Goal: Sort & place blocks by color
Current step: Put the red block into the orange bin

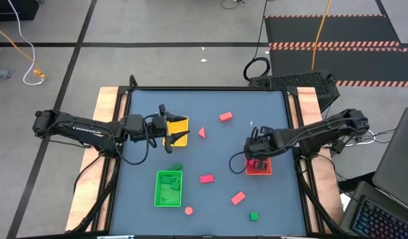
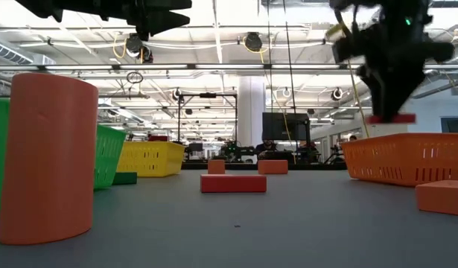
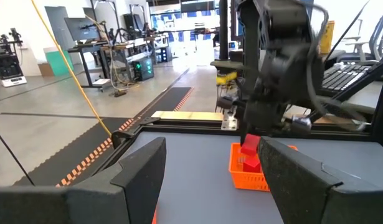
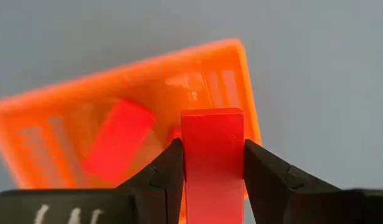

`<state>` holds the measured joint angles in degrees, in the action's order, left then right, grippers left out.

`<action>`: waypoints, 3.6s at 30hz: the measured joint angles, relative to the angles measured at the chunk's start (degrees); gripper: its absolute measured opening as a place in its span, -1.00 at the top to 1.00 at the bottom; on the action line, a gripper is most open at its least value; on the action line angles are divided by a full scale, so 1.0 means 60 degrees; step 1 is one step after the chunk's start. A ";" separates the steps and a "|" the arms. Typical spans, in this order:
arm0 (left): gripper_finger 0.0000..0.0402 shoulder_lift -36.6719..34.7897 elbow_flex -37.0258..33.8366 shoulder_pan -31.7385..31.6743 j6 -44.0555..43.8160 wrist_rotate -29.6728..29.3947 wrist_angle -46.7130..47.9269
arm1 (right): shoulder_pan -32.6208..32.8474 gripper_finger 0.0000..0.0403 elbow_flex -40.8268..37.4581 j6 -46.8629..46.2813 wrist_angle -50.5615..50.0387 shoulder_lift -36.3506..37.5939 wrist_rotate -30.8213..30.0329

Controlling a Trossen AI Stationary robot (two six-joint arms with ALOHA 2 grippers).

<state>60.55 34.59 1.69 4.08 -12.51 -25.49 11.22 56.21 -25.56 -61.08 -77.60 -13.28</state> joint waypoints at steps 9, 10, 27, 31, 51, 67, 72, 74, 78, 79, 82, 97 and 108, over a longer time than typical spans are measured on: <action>-0.27 0.0000 0.0000 0.0007 0.0022 0.0002 0.0005 | 0.0007 0.09 -0.0838 -0.0378 0.1087 0.0000 0.0820; -0.27 0.0000 0.0000 0.0007 0.0022 0.0000 0.0007 | 0.0007 0.07 -0.0838 -0.0361 0.1185 0.0000 0.0900; -0.27 0.0000 0.0002 0.0000 0.0090 0.0000 0.0078 | 0.0295 0.03 -0.0824 0.1265 0.5417 0.0853 0.1364; -0.27 0.0000 0.0004 0.0000 0.0120 0.0003 0.0075 | 0.0653 0.03 -0.0809 0.2277 0.7009 0.0249 0.1499; -0.27 0.0000 0.0004 0.0036 0.0065 0.0000 0.0075 | 0.0761 -0.31 -0.0809 0.3814 1.1906 -0.3305 0.1993; -0.27 0.0000 0.0004 0.0040 0.0063 0.0000 0.0067 | 0.0680 -0.51 -0.0806 0.3378 1.3063 -0.4113 0.1952; -0.27 0.0000 0.0004 0.0040 0.0066 0.0000 0.0069 | 0.0645 -0.49 -0.0806 0.3373 1.3074 -0.4276 0.1946; -0.27 0.0000 0.0004 0.0040 0.0062 0.0003 0.0067 | 0.0645 -0.49 -0.0786 0.3356 1.3436 -0.4460 0.1942; -0.27 0.0000 0.0004 0.0040 0.0058 0.0001 0.0068 | 0.0706 -0.48 -0.0809 0.3303 1.3364 -0.4583 0.1894; -0.27 0.0000 0.0004 0.0040 0.0055 0.0000 0.0075 | 0.0712 -0.48 -0.0806 0.3311 1.3419 -0.4563 0.1773; -0.27 0.0000 0.0004 0.0040 0.0062 0.0000 0.0064 | 0.0710 -0.48 -0.0798 0.3365 1.3446 -0.4551 0.1547; -0.27 0.0000 0.0004 0.0040 0.0066 0.0002 0.0069 | 0.1169 -0.47 -0.0803 0.3767 1.4152 -0.5373 0.1175; -0.27 0.0000 0.0004 0.0040 0.0098 0.0000 0.0071 | 0.1169 -0.09 -0.0795 0.3799 1.4225 -0.5482 0.1085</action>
<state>60.55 34.61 1.93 4.67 -12.51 -25.06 18.24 51.44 -2.76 24.27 -110.50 -6.77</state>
